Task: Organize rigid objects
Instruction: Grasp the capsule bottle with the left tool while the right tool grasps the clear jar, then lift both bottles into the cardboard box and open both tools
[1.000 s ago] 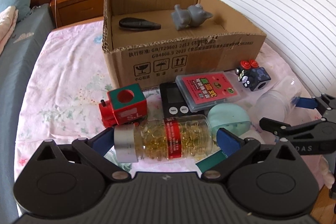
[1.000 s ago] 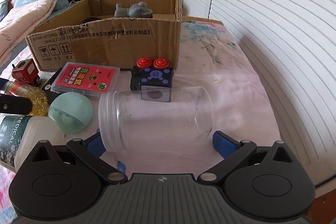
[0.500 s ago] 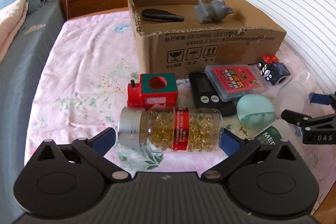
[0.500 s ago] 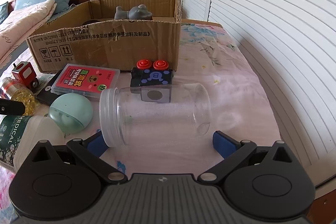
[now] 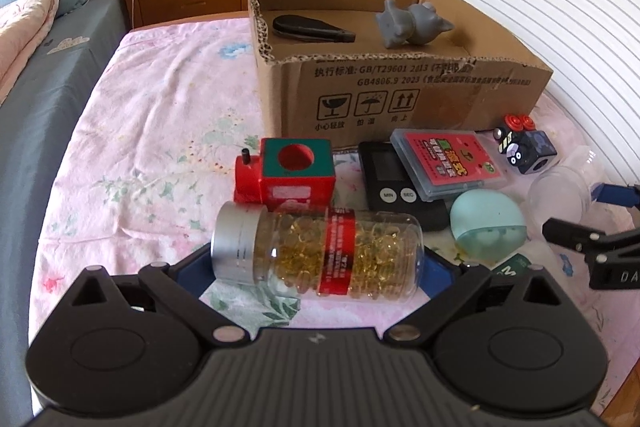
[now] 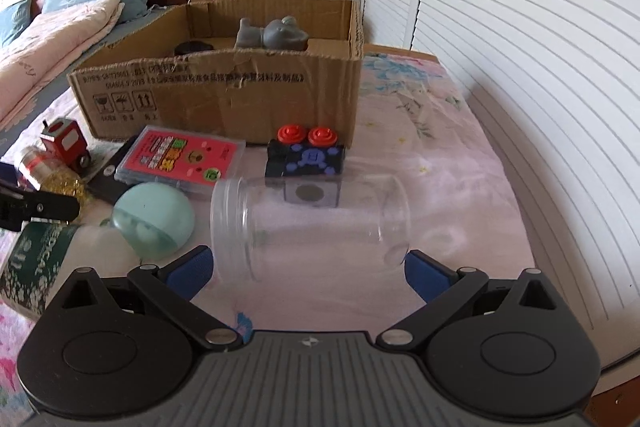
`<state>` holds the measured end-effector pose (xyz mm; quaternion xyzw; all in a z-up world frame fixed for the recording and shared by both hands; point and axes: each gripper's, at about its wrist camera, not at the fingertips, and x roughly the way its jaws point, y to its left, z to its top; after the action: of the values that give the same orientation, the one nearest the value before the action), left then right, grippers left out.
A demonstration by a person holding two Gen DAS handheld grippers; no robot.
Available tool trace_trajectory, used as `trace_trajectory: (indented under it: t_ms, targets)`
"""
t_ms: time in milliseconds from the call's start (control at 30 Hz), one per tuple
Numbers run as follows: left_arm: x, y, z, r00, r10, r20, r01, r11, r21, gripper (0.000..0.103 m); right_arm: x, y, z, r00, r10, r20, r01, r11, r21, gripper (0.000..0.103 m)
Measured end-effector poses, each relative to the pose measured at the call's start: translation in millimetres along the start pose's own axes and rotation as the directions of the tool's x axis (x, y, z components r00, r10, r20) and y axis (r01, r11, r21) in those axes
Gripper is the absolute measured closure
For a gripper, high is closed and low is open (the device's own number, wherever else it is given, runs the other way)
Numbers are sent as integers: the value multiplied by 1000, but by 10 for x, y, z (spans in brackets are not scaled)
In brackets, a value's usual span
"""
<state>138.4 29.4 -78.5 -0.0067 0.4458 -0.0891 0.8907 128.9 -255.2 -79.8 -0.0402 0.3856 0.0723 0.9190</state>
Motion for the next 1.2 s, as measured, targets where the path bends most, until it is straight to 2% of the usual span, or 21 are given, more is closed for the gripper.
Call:
trace_trajectory:
  t_ms: [167,367,400,533,633,967,1200]
  targets:
    - [-39,-25,21,1000,-2,15,2,1000,1,5,9,-9,77,1000,4,2,-4,1000,-9,0]
    - [-43,-91,24,999,28,26,-29,999,40,6,35,26,117,1000,13,-3,-13,1000,-19,0]
    - [-33,-93,24,999,35,23,-36,998,42,8,41,33,121,1000,10,-5,-11,1000,-25,0]
    - [-32,-68,14,999,31,17,-32,999,40,10,28,50,136,1000,-9,-10,9,999,-50,7]
    - [-56,-54,9,1000,26,14,-27,999,45,10,-2,40,152,1000,-6,-14,5,999,-48,7]
    - [-184,8,1,999,5,-53,0,995,98,10,-114,75,204,999,22,-47,-28,993,-119,8]
    - [-399,40,45,998,-6,-69,16,989,147,10,-265,52,317,996,63,-62,-72,985,-156,8]
